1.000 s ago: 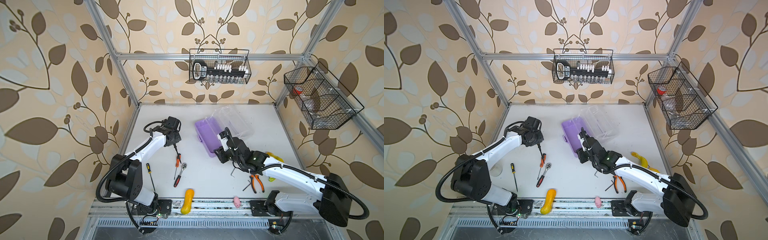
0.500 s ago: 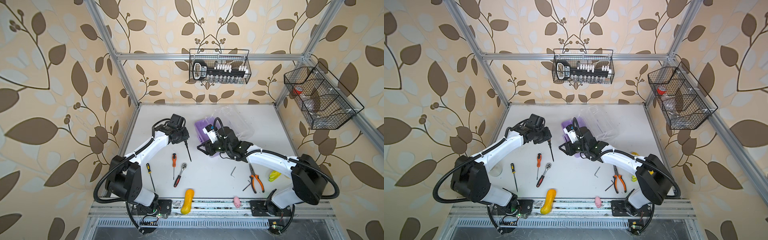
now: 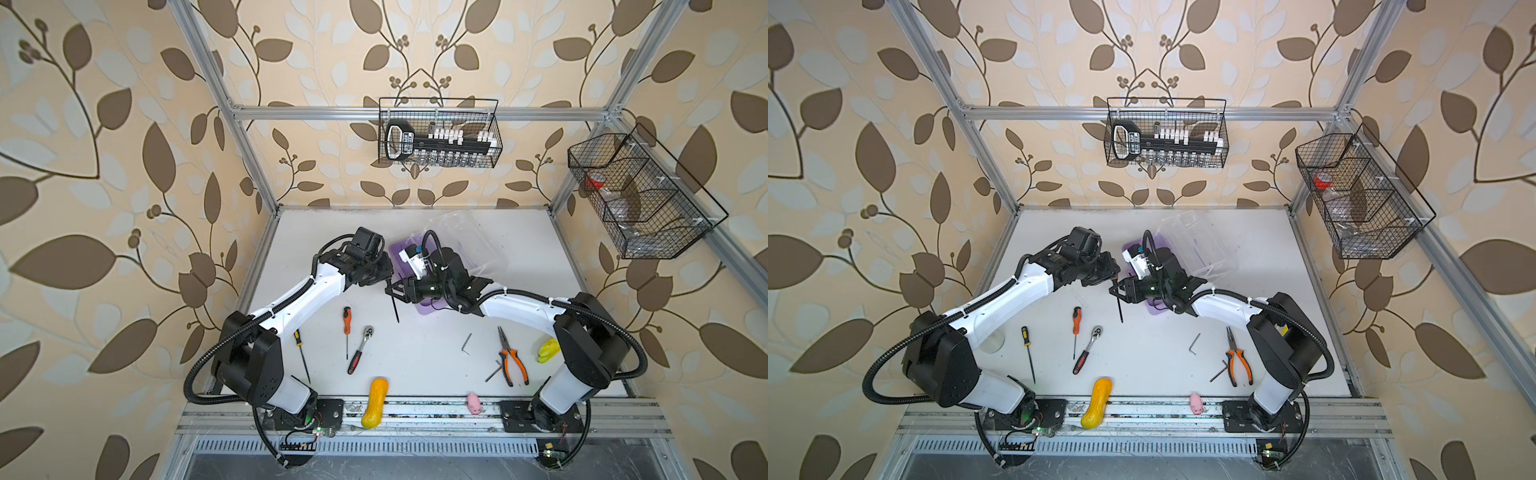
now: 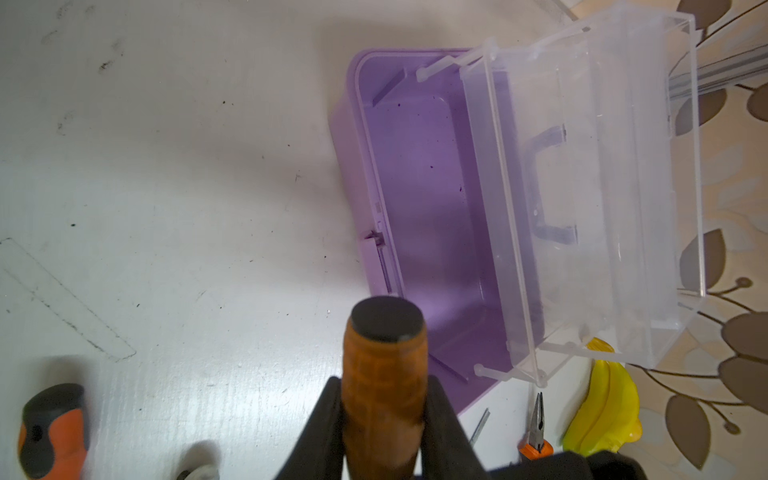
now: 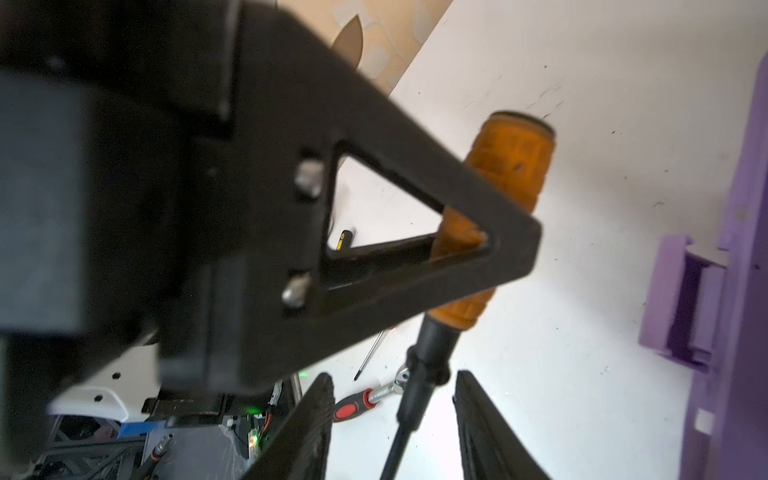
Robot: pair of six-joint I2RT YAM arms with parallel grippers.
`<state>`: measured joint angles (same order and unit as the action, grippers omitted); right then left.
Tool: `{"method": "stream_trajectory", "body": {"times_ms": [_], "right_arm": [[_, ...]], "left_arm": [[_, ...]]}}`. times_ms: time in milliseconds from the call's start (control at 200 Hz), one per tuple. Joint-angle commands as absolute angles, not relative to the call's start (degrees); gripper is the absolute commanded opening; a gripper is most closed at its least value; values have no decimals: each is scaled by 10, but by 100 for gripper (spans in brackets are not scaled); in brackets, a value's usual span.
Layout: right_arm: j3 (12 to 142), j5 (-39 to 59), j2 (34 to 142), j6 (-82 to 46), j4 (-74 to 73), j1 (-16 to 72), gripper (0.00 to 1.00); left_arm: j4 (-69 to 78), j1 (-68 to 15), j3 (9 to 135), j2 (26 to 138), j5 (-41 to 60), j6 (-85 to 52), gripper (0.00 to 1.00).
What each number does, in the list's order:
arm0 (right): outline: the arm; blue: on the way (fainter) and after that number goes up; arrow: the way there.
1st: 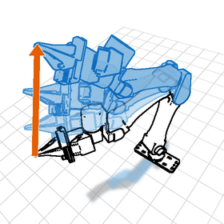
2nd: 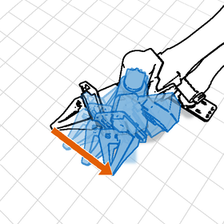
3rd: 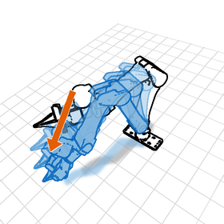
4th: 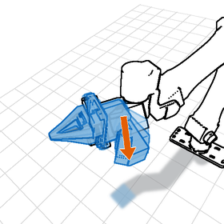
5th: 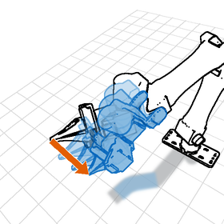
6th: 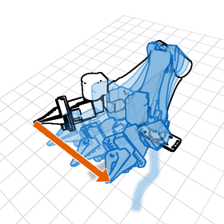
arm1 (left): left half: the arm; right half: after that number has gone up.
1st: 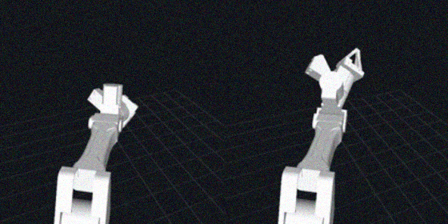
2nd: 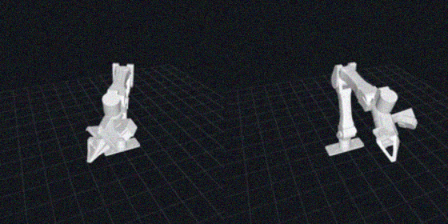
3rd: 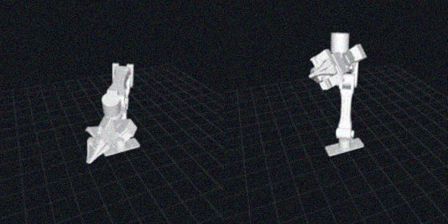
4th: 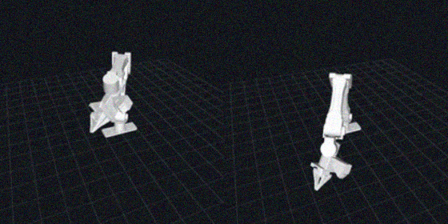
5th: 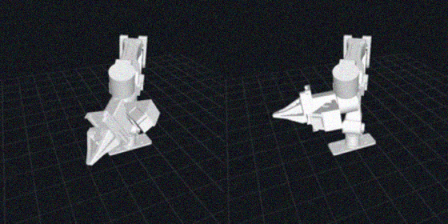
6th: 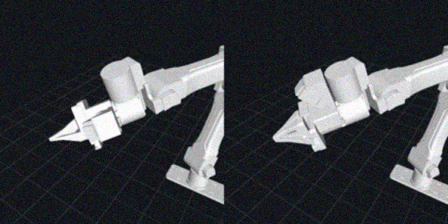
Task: Pack the tool kit
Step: 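Carry the screwdriver to the right gripper while the right gripper closes on it, then open and withdraw the left gripper while the right lifts the screwdriver over the box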
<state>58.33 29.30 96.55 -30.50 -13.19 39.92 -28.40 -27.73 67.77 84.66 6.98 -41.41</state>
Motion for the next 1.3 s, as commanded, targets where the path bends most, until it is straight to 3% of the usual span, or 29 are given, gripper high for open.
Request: {"method": "stream_trajectory", "body": {"times_ms": [0, 95, 345, 560, 625, 710, 805, 830, 1154, 1294], "right_arm": [[601, 300, 978, -321, -149, 389, 48], [608, 299, 990, -323, -148, 387, 48], [621, 312, 1006, -343, -173, 388, 33], [643, 300, 1012, -335, -136, 384, 3], [648, 289, 1009, -324, -115, 382, 0], [664, 268, 1002, -301, -68, 381, 0], [688, 223, 988, -257, 0, 380, 0], [698, 201, 984, -242, 24, 379, 0], [810, -105, 980, -57, 240, 378, 0], [851, -250, 1008, 12, 274, 382, 0]], "left_arm": [[-269, -284, 705, 807, 77, -428, 2], [-265, -286, 703, 805, 83, -433, 2], [-260, -290, 704, 814, 78, -435, 3], [-230, -293, 692, 820, 99, -441, 5], [-218, -293, 685, 820, 101, -438, 19], [-193, -293, 675, 800, 99, -433, 55], [-192, -293, 671, 765, 62, -423, 86], [-195, -293, 670, 754, 46, -420, 98], [-283, -293, 618, 585, -241, -411, 99], [-336, -291, 595, 565, -289, -426, 99]]}}
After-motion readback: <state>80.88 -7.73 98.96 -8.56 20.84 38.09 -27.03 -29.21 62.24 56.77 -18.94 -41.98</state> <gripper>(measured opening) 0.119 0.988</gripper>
